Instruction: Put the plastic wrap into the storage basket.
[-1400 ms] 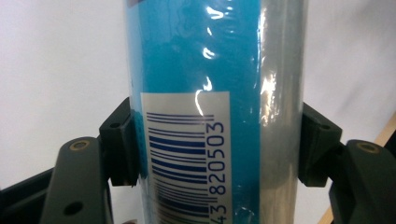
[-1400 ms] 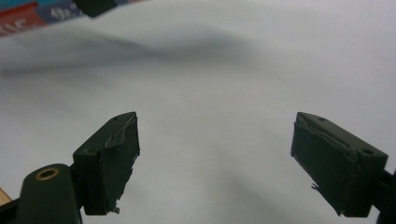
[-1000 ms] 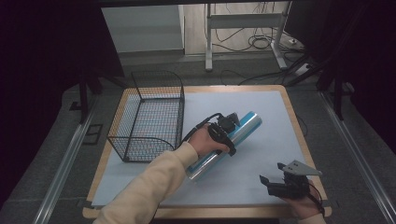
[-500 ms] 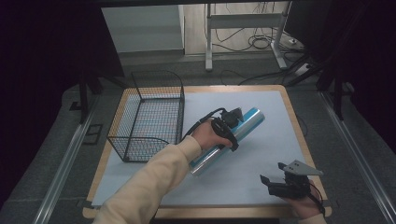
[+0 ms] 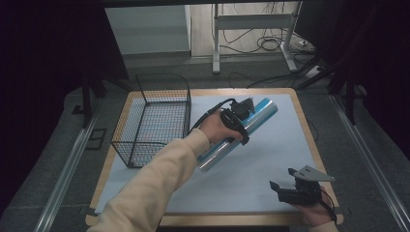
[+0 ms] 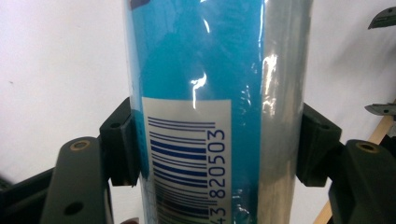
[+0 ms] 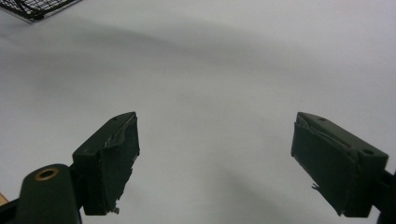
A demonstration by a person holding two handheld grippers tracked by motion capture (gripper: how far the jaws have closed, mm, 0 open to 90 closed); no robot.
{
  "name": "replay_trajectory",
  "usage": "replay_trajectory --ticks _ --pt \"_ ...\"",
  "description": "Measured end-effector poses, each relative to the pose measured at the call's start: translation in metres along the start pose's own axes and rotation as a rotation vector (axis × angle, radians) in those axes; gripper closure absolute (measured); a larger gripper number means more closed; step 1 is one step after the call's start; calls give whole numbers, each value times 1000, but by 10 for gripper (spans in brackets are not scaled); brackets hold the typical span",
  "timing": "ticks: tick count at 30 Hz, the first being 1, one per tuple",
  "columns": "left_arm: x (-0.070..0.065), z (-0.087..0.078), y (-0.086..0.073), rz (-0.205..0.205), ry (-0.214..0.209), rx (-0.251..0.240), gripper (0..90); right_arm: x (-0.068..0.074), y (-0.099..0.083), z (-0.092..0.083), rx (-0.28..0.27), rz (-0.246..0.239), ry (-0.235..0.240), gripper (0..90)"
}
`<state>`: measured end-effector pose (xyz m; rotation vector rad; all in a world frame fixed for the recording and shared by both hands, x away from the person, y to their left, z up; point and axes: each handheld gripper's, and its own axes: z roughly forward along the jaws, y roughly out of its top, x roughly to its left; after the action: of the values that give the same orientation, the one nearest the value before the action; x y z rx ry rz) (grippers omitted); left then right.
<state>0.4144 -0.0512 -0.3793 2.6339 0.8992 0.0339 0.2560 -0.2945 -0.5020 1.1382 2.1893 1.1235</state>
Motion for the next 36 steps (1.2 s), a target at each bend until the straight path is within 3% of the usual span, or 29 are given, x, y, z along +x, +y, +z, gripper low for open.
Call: replay_trajectory --ticks 20,29,36 --pt "13 -24 21 2 48 -12 316 -1 0 0 1 3 0 156" --pt "22 -33 23 -6 56 -21 316 0 0 0 0 2 1 156" --pt "31 -46 27 -16 109 -24 317 -1 1 0 3 4 -4 156"
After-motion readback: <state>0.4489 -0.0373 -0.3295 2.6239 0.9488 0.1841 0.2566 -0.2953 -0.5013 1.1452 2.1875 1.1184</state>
